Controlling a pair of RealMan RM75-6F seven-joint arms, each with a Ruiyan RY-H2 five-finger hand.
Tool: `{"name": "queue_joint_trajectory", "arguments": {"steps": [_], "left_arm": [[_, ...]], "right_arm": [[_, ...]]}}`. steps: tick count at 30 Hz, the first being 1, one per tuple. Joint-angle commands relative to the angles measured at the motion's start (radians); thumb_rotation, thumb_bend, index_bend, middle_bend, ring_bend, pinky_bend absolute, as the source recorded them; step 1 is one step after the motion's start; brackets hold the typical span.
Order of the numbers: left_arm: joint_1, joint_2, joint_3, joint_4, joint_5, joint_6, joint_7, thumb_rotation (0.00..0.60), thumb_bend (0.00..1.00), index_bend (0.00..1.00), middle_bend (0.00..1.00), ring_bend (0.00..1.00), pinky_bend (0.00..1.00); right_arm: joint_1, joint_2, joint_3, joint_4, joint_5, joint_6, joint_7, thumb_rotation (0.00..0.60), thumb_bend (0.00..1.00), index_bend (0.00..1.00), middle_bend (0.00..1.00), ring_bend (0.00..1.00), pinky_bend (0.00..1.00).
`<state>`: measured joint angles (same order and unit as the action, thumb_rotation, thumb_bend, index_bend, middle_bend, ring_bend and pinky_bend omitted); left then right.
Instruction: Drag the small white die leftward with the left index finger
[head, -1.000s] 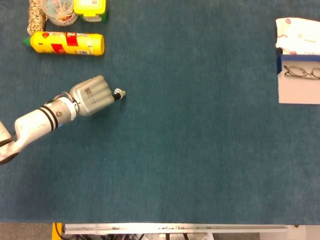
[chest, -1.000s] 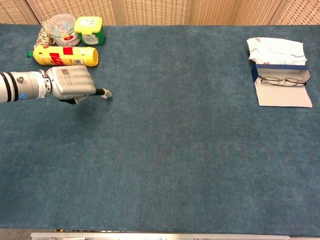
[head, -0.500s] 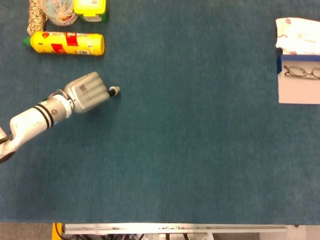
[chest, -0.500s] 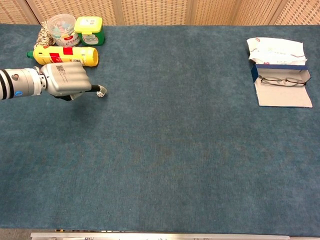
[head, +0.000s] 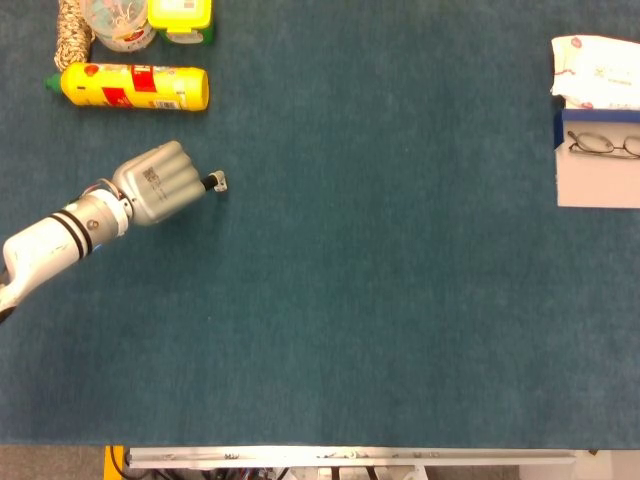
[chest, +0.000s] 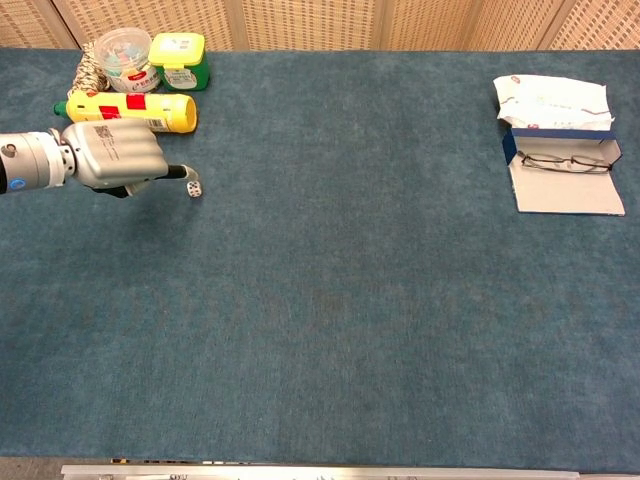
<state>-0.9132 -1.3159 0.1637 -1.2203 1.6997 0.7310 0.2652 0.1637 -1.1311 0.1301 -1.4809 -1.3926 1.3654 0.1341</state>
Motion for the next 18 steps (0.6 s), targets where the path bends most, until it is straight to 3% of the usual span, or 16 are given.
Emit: {"name": "queue_joint_trajectory", "arguments": {"steps": [1,18], "left_arm": [[0.002,0.005,-0.004,-0.010,0.000,0.008,0.003,0.600,0.98,0.14,1.00,0.91,1.00],[-0.022,-0.031,-0.018,-0.003,0.016,-0.010,0.034,0.600,0.98,0.14,1.00,0.91,1.00]], "right_arm": [[0.000,0.000,0.000,0.000,-0.001,0.000,-0.001,0.600,0.06,0.34,0.32,0.17,0.26],[-0.005,0.003,0.000,-0.002,-0.004,0.009,0.006,0.600,0.06,0.34,0.32,0.17,0.26]]}}
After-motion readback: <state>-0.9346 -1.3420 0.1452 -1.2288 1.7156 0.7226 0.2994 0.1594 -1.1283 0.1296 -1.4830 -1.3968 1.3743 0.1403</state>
